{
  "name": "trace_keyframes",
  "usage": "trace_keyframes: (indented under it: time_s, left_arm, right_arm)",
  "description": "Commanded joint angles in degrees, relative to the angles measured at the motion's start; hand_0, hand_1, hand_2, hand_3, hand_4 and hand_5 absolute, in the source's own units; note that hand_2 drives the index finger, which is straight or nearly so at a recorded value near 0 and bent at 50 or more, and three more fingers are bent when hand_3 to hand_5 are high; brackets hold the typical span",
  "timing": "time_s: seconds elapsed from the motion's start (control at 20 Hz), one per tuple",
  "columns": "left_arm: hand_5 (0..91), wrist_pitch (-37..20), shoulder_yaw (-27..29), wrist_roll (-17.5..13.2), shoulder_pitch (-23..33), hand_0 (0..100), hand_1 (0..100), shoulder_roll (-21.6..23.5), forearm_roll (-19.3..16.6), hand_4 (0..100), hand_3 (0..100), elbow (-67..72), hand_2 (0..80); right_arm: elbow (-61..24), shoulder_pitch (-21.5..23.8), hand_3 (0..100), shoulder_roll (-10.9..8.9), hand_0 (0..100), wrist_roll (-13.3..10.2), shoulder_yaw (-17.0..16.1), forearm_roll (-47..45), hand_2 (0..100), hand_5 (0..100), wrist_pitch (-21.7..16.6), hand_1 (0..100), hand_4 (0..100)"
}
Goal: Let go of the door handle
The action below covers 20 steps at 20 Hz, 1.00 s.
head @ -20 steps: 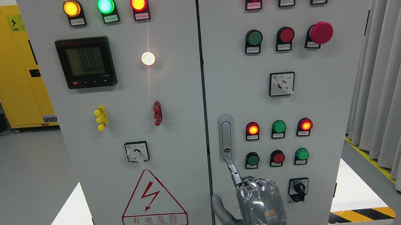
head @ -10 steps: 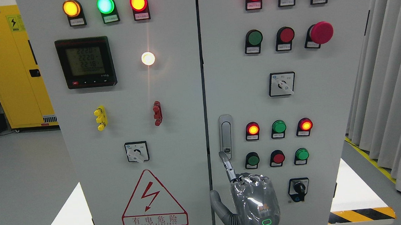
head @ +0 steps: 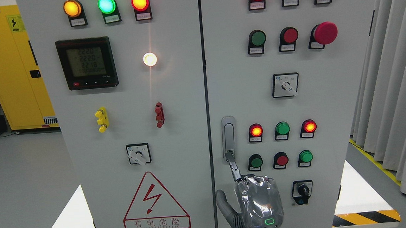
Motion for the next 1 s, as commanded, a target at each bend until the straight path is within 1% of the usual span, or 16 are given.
trace_keyframes:
  time_s: [0.0,0.25,0.95]
  left_arm:
    - [0.0,0.0,0.0,0.0,0.0,12,56,0.0,0.0,0,0,-0.9,0.0]
    - [0.0,0.0,0.0,0.0,0.0,12,56,0.0,0.0,0,0,-0.9,0.0]
    - [0.0,0.0,0.0,0.0,0.0,12,56,0.0,0.0,0,0,-0.9,0.0]
  right_arm:
    - [1.8,-0.6,100,0.08,56,0.3,-0.4,0.0,8,100,0.2,45,100]
    - [2.0,-1.3,100,0.08,57,0.3,-1.1,0.0,8,100,0.3,46,100]
    - [2.6,-1.2,100,0.08,57,0.6,-1.1,-0.2,9,100,0.2,46,100]
